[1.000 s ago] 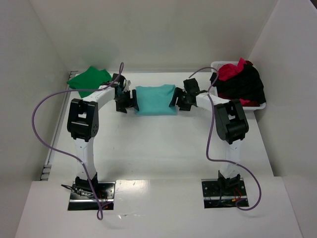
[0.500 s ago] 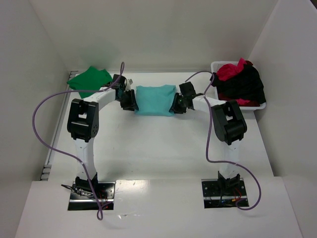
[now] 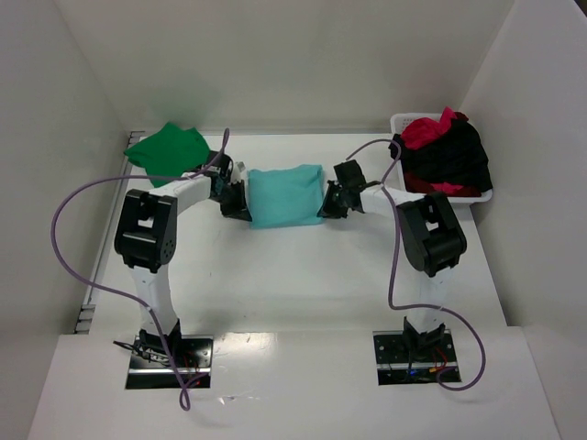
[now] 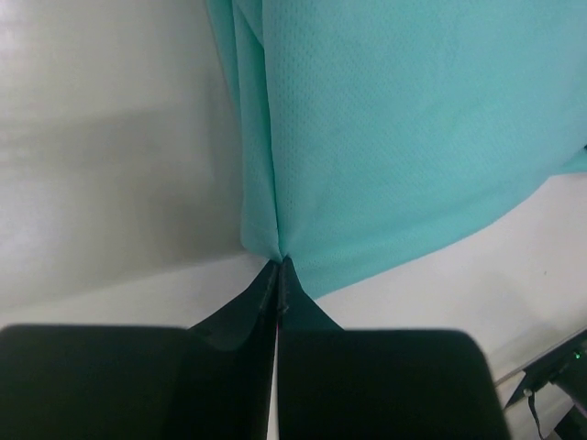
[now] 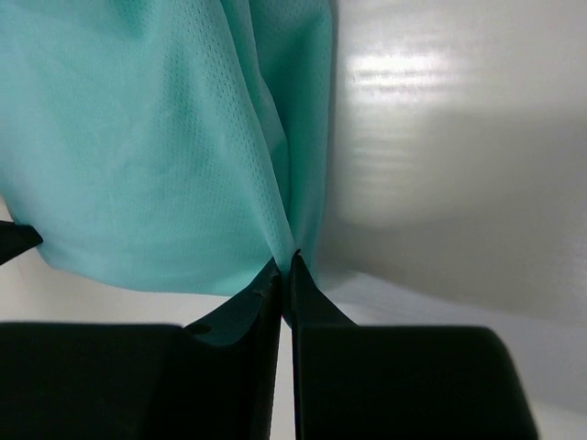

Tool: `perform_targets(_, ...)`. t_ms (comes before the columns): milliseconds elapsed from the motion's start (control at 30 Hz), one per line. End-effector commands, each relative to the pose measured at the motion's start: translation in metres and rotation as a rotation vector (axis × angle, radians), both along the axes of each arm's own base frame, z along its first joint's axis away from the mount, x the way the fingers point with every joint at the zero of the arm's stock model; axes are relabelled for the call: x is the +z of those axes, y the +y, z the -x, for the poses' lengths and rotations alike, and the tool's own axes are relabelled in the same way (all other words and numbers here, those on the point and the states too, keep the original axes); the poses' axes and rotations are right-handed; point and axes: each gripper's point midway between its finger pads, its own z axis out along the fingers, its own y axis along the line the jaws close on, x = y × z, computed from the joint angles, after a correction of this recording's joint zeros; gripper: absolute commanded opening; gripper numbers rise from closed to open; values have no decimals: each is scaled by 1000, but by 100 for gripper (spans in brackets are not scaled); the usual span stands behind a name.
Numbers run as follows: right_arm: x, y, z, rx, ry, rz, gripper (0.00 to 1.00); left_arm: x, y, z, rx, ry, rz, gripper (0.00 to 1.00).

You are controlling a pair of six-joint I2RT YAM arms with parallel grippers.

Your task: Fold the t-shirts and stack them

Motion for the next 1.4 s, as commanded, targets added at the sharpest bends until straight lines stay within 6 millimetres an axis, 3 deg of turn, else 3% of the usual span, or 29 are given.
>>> perform_targets(0,23,-5,9,-16,-51,2,9,25,3,11,2,-25,-3,0)
perform_targets(167,40,-4,42,-14,-59,-26,9,35,7,42,5,5,-14,0)
perform_targets(200,33,-9,55,-20,-29,-19,9,41,9,47,17,0,-20,0)
perform_targets(267,46,1,76,1,-31,-53,9,49,5,66,-4,17,-24,0)
perform_targets(300,39,0,92,6,-3,-47,9,51,6,72,-5,23,-25,0)
perform_targets(367,51,2,106,9,-19,-63,12,61,0,88,-7,25,-15,0)
perform_targets(467,52,-5,128,1,14,-62,19,66,-5,110,-26,48,-17,0)
perform_targets(500,60,-7,132,-6,1,-75,30,68,-4,113,-19,56,-16,0)
perform_targets(533,63,-9,136,-6,4,-74,39,65,-3,119,-19,78,-22,3)
perform_targets(567,68,-10,138,-6,-2,-76,48,71,-3,126,-28,81,-23,16)
perform_targets(600,76,-15,138,-12,-32,-68,62,74,-3,128,-28,81,-23,38)
perform_targets(667,78,-20,141,-24,-33,-51,72,84,1,133,-22,59,-32,57)
perform_targets(733,88,-22,134,-33,-69,-41,81,95,8,126,1,10,-66,71)
perform_targets(767,87,-23,136,-33,-59,-35,82,97,12,123,12,-2,-88,73)
perform_targets(833,95,-25,125,-43,-87,-40,82,108,16,109,44,-51,-116,88)
perform_targets(933,108,-20,114,-37,-130,-57,82,100,17,95,44,-64,-142,96)
perform_targets(967,100,-20,114,-30,-113,-41,82,92,16,85,51,-73,-152,98)
perform_targets(1067,106,-16,103,-36,-130,-42,82,76,13,66,30,-81,-146,99)
perform_targets(1200,108,-13,98,-43,-138,-53,83,61,2,52,-31,-89,-74,99)
perform_targets(1367,112,-24,89,-79,-158,-67,87,43,-6,37,-75,-89,-38,99)
